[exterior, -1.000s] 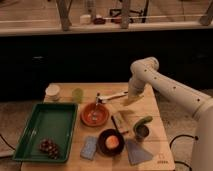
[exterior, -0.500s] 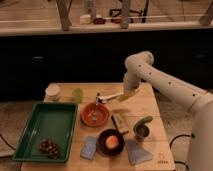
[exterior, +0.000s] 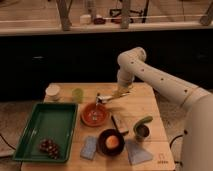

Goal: Place banana in plastic cup

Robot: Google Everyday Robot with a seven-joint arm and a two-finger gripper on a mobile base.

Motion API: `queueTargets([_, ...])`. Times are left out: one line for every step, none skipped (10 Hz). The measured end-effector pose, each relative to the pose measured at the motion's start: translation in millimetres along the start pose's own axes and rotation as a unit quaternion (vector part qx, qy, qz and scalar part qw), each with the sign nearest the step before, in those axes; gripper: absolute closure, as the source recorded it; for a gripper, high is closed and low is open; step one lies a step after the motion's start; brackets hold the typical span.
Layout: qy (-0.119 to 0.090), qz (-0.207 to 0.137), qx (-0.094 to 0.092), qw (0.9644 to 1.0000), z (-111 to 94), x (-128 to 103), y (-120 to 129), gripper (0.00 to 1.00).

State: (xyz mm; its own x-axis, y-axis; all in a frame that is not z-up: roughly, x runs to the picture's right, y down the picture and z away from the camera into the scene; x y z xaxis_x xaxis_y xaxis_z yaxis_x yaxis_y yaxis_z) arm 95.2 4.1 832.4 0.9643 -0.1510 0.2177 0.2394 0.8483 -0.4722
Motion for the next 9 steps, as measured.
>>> queueTargets([0.001,-0.002,0.004,1.0,-1,-2,-5,0.99])
queueTargets([0.003,-0.005,0.009,0.9999,-1,-6,-10,0.99])
queueTargets([-0.001,-0.007,0.013,0.9999,0,-15,-15,0.99])
queueTargets([-0.003,-0.011,0.017,0.9998,3,-24,-20,0.99])
queueTargets([-0.005,-0.012,0.022,0.9997,4,-32,-25,0.99])
queueTargets([-0.007,-0.013,0.026,0.9996,4,-35,-27,0.99])
queueTargets([-0.008,-0.013,0.029,0.9995,4,-36,-29,0.99])
queueTargets([-0.009,-0.013,0.033,0.9993,5,-37,-34,0.99])
queueTargets([-0.011,-0.013,0.036,0.9992,6,-41,-38,0.99])
